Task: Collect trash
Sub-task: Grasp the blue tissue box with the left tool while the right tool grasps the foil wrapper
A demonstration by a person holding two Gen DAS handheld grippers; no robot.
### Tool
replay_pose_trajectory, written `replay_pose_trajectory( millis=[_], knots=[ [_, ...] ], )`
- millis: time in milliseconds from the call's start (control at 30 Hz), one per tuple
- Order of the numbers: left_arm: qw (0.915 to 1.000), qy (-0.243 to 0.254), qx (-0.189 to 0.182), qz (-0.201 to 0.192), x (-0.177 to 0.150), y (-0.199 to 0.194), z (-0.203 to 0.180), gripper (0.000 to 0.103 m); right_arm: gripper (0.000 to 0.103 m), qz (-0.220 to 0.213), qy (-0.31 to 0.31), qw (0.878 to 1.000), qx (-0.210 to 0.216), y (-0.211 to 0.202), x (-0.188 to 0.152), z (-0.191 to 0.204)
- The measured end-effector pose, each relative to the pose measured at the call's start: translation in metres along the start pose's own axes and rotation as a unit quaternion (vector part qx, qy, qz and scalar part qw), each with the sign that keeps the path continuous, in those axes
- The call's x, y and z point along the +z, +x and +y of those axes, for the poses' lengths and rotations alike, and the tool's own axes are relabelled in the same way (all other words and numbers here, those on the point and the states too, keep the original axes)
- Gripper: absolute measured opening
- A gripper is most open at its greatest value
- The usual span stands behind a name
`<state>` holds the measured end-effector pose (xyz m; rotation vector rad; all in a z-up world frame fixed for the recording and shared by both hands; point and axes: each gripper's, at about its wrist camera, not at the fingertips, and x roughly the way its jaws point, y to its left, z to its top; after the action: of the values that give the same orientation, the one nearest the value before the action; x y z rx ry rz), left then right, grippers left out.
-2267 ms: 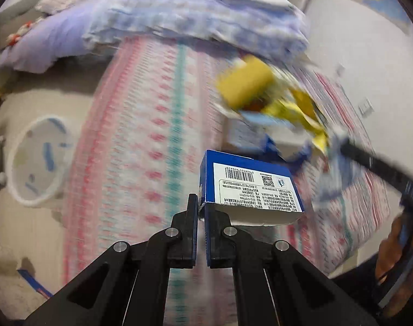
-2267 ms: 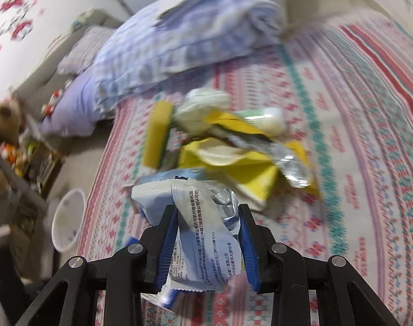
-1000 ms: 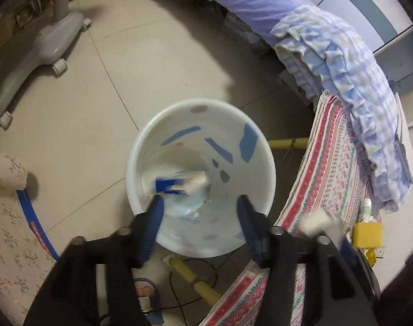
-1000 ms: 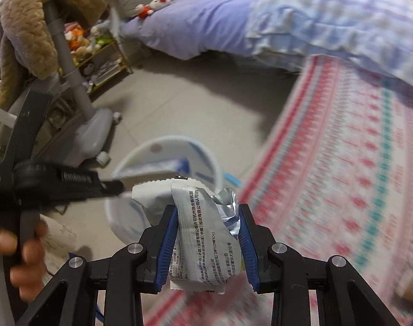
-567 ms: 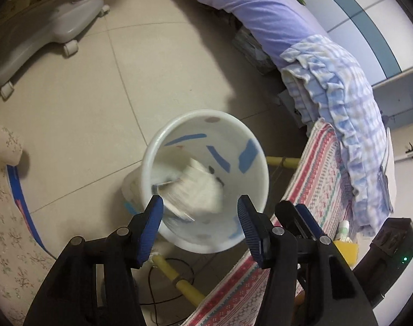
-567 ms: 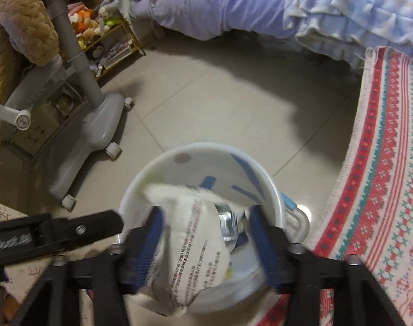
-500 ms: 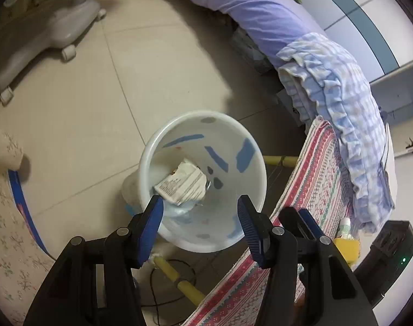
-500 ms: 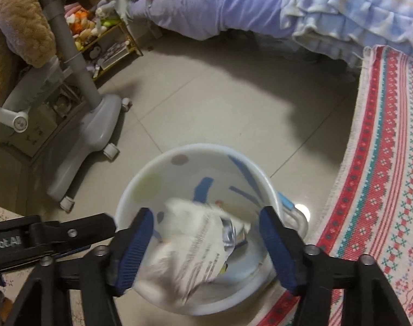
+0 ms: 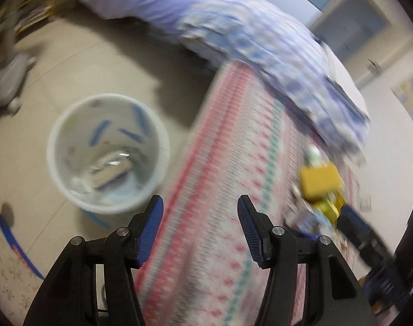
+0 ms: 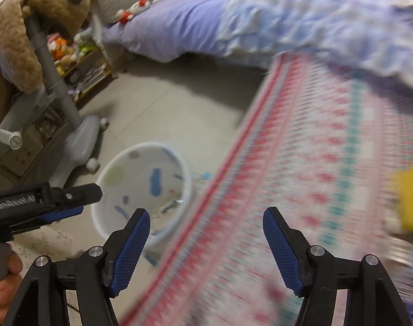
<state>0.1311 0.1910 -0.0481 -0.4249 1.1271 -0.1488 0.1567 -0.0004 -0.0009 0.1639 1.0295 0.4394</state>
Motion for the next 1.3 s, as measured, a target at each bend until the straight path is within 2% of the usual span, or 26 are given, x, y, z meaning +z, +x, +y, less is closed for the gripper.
replay_pose_trajectory(
  millis=[200, 333, 433, 533, 633, 900, 1000, 1133, 1300],
  knots=[
    [0.9959, 0.074, -0.046, 0.025, -0.034, 0.016, -0.079, 0.060, 0.079, -0.022, 0.036, 0.997, -0.058, -0.080, -0.014, -0.068],
    [0.9896, 0.134, -0.040, 0.034, -0.050, 0.037, -0.126, 0.060, 0.083, -0.046, 0.065, 0.994, -0.081, -0.121, -0.028, -0.116],
    [0.9837, 0.169, -0.039, 0.046, -0.061, 0.056, -0.153, 0.060, 0.085, -0.060, 0.107, 0.989, -0.082, -0.132, -0.045, -0.156],
    [0.9774, 0.196, -0.048, 0.064, -0.075, 0.075, -0.177, 0.060, 0.085, -0.028, 0.146, 0.984, -0.095, -0.125, -0.061, -0.188],
    [0.9732, 0.217, -0.040, 0.064, -0.085, 0.093, -0.197, 0.060, 0.085, -0.028, 0.155, 0.982, -0.107, -0.134, -0.065, -0.204],
    [0.9729, 0.219, -0.030, 0.067, -0.091, 0.129, -0.214, 0.059, 0.085, -0.032, 0.158, 0.976, -0.150, -0.153, -0.067, -0.231],
    [0.9719, 0.227, -0.024, 0.059, -0.096, 0.131, -0.218, 0.038, 0.085, -0.025, 0.154, 0.975, -0.155, -0.152, -0.065, -0.240],
    [0.9694, 0.238, -0.025, 0.055, -0.098, 0.126, -0.221, 0.035, 0.085, -0.006, 0.151, 0.974, -0.168, -0.145, -0.062, -0.255],
    [0.9693, 0.242, -0.013, 0.040, -0.100, 0.106, -0.217, 0.035, 0.085, 0.043, 0.168, 0.968, -0.179, -0.127, -0.067, -0.279]
  ],
)
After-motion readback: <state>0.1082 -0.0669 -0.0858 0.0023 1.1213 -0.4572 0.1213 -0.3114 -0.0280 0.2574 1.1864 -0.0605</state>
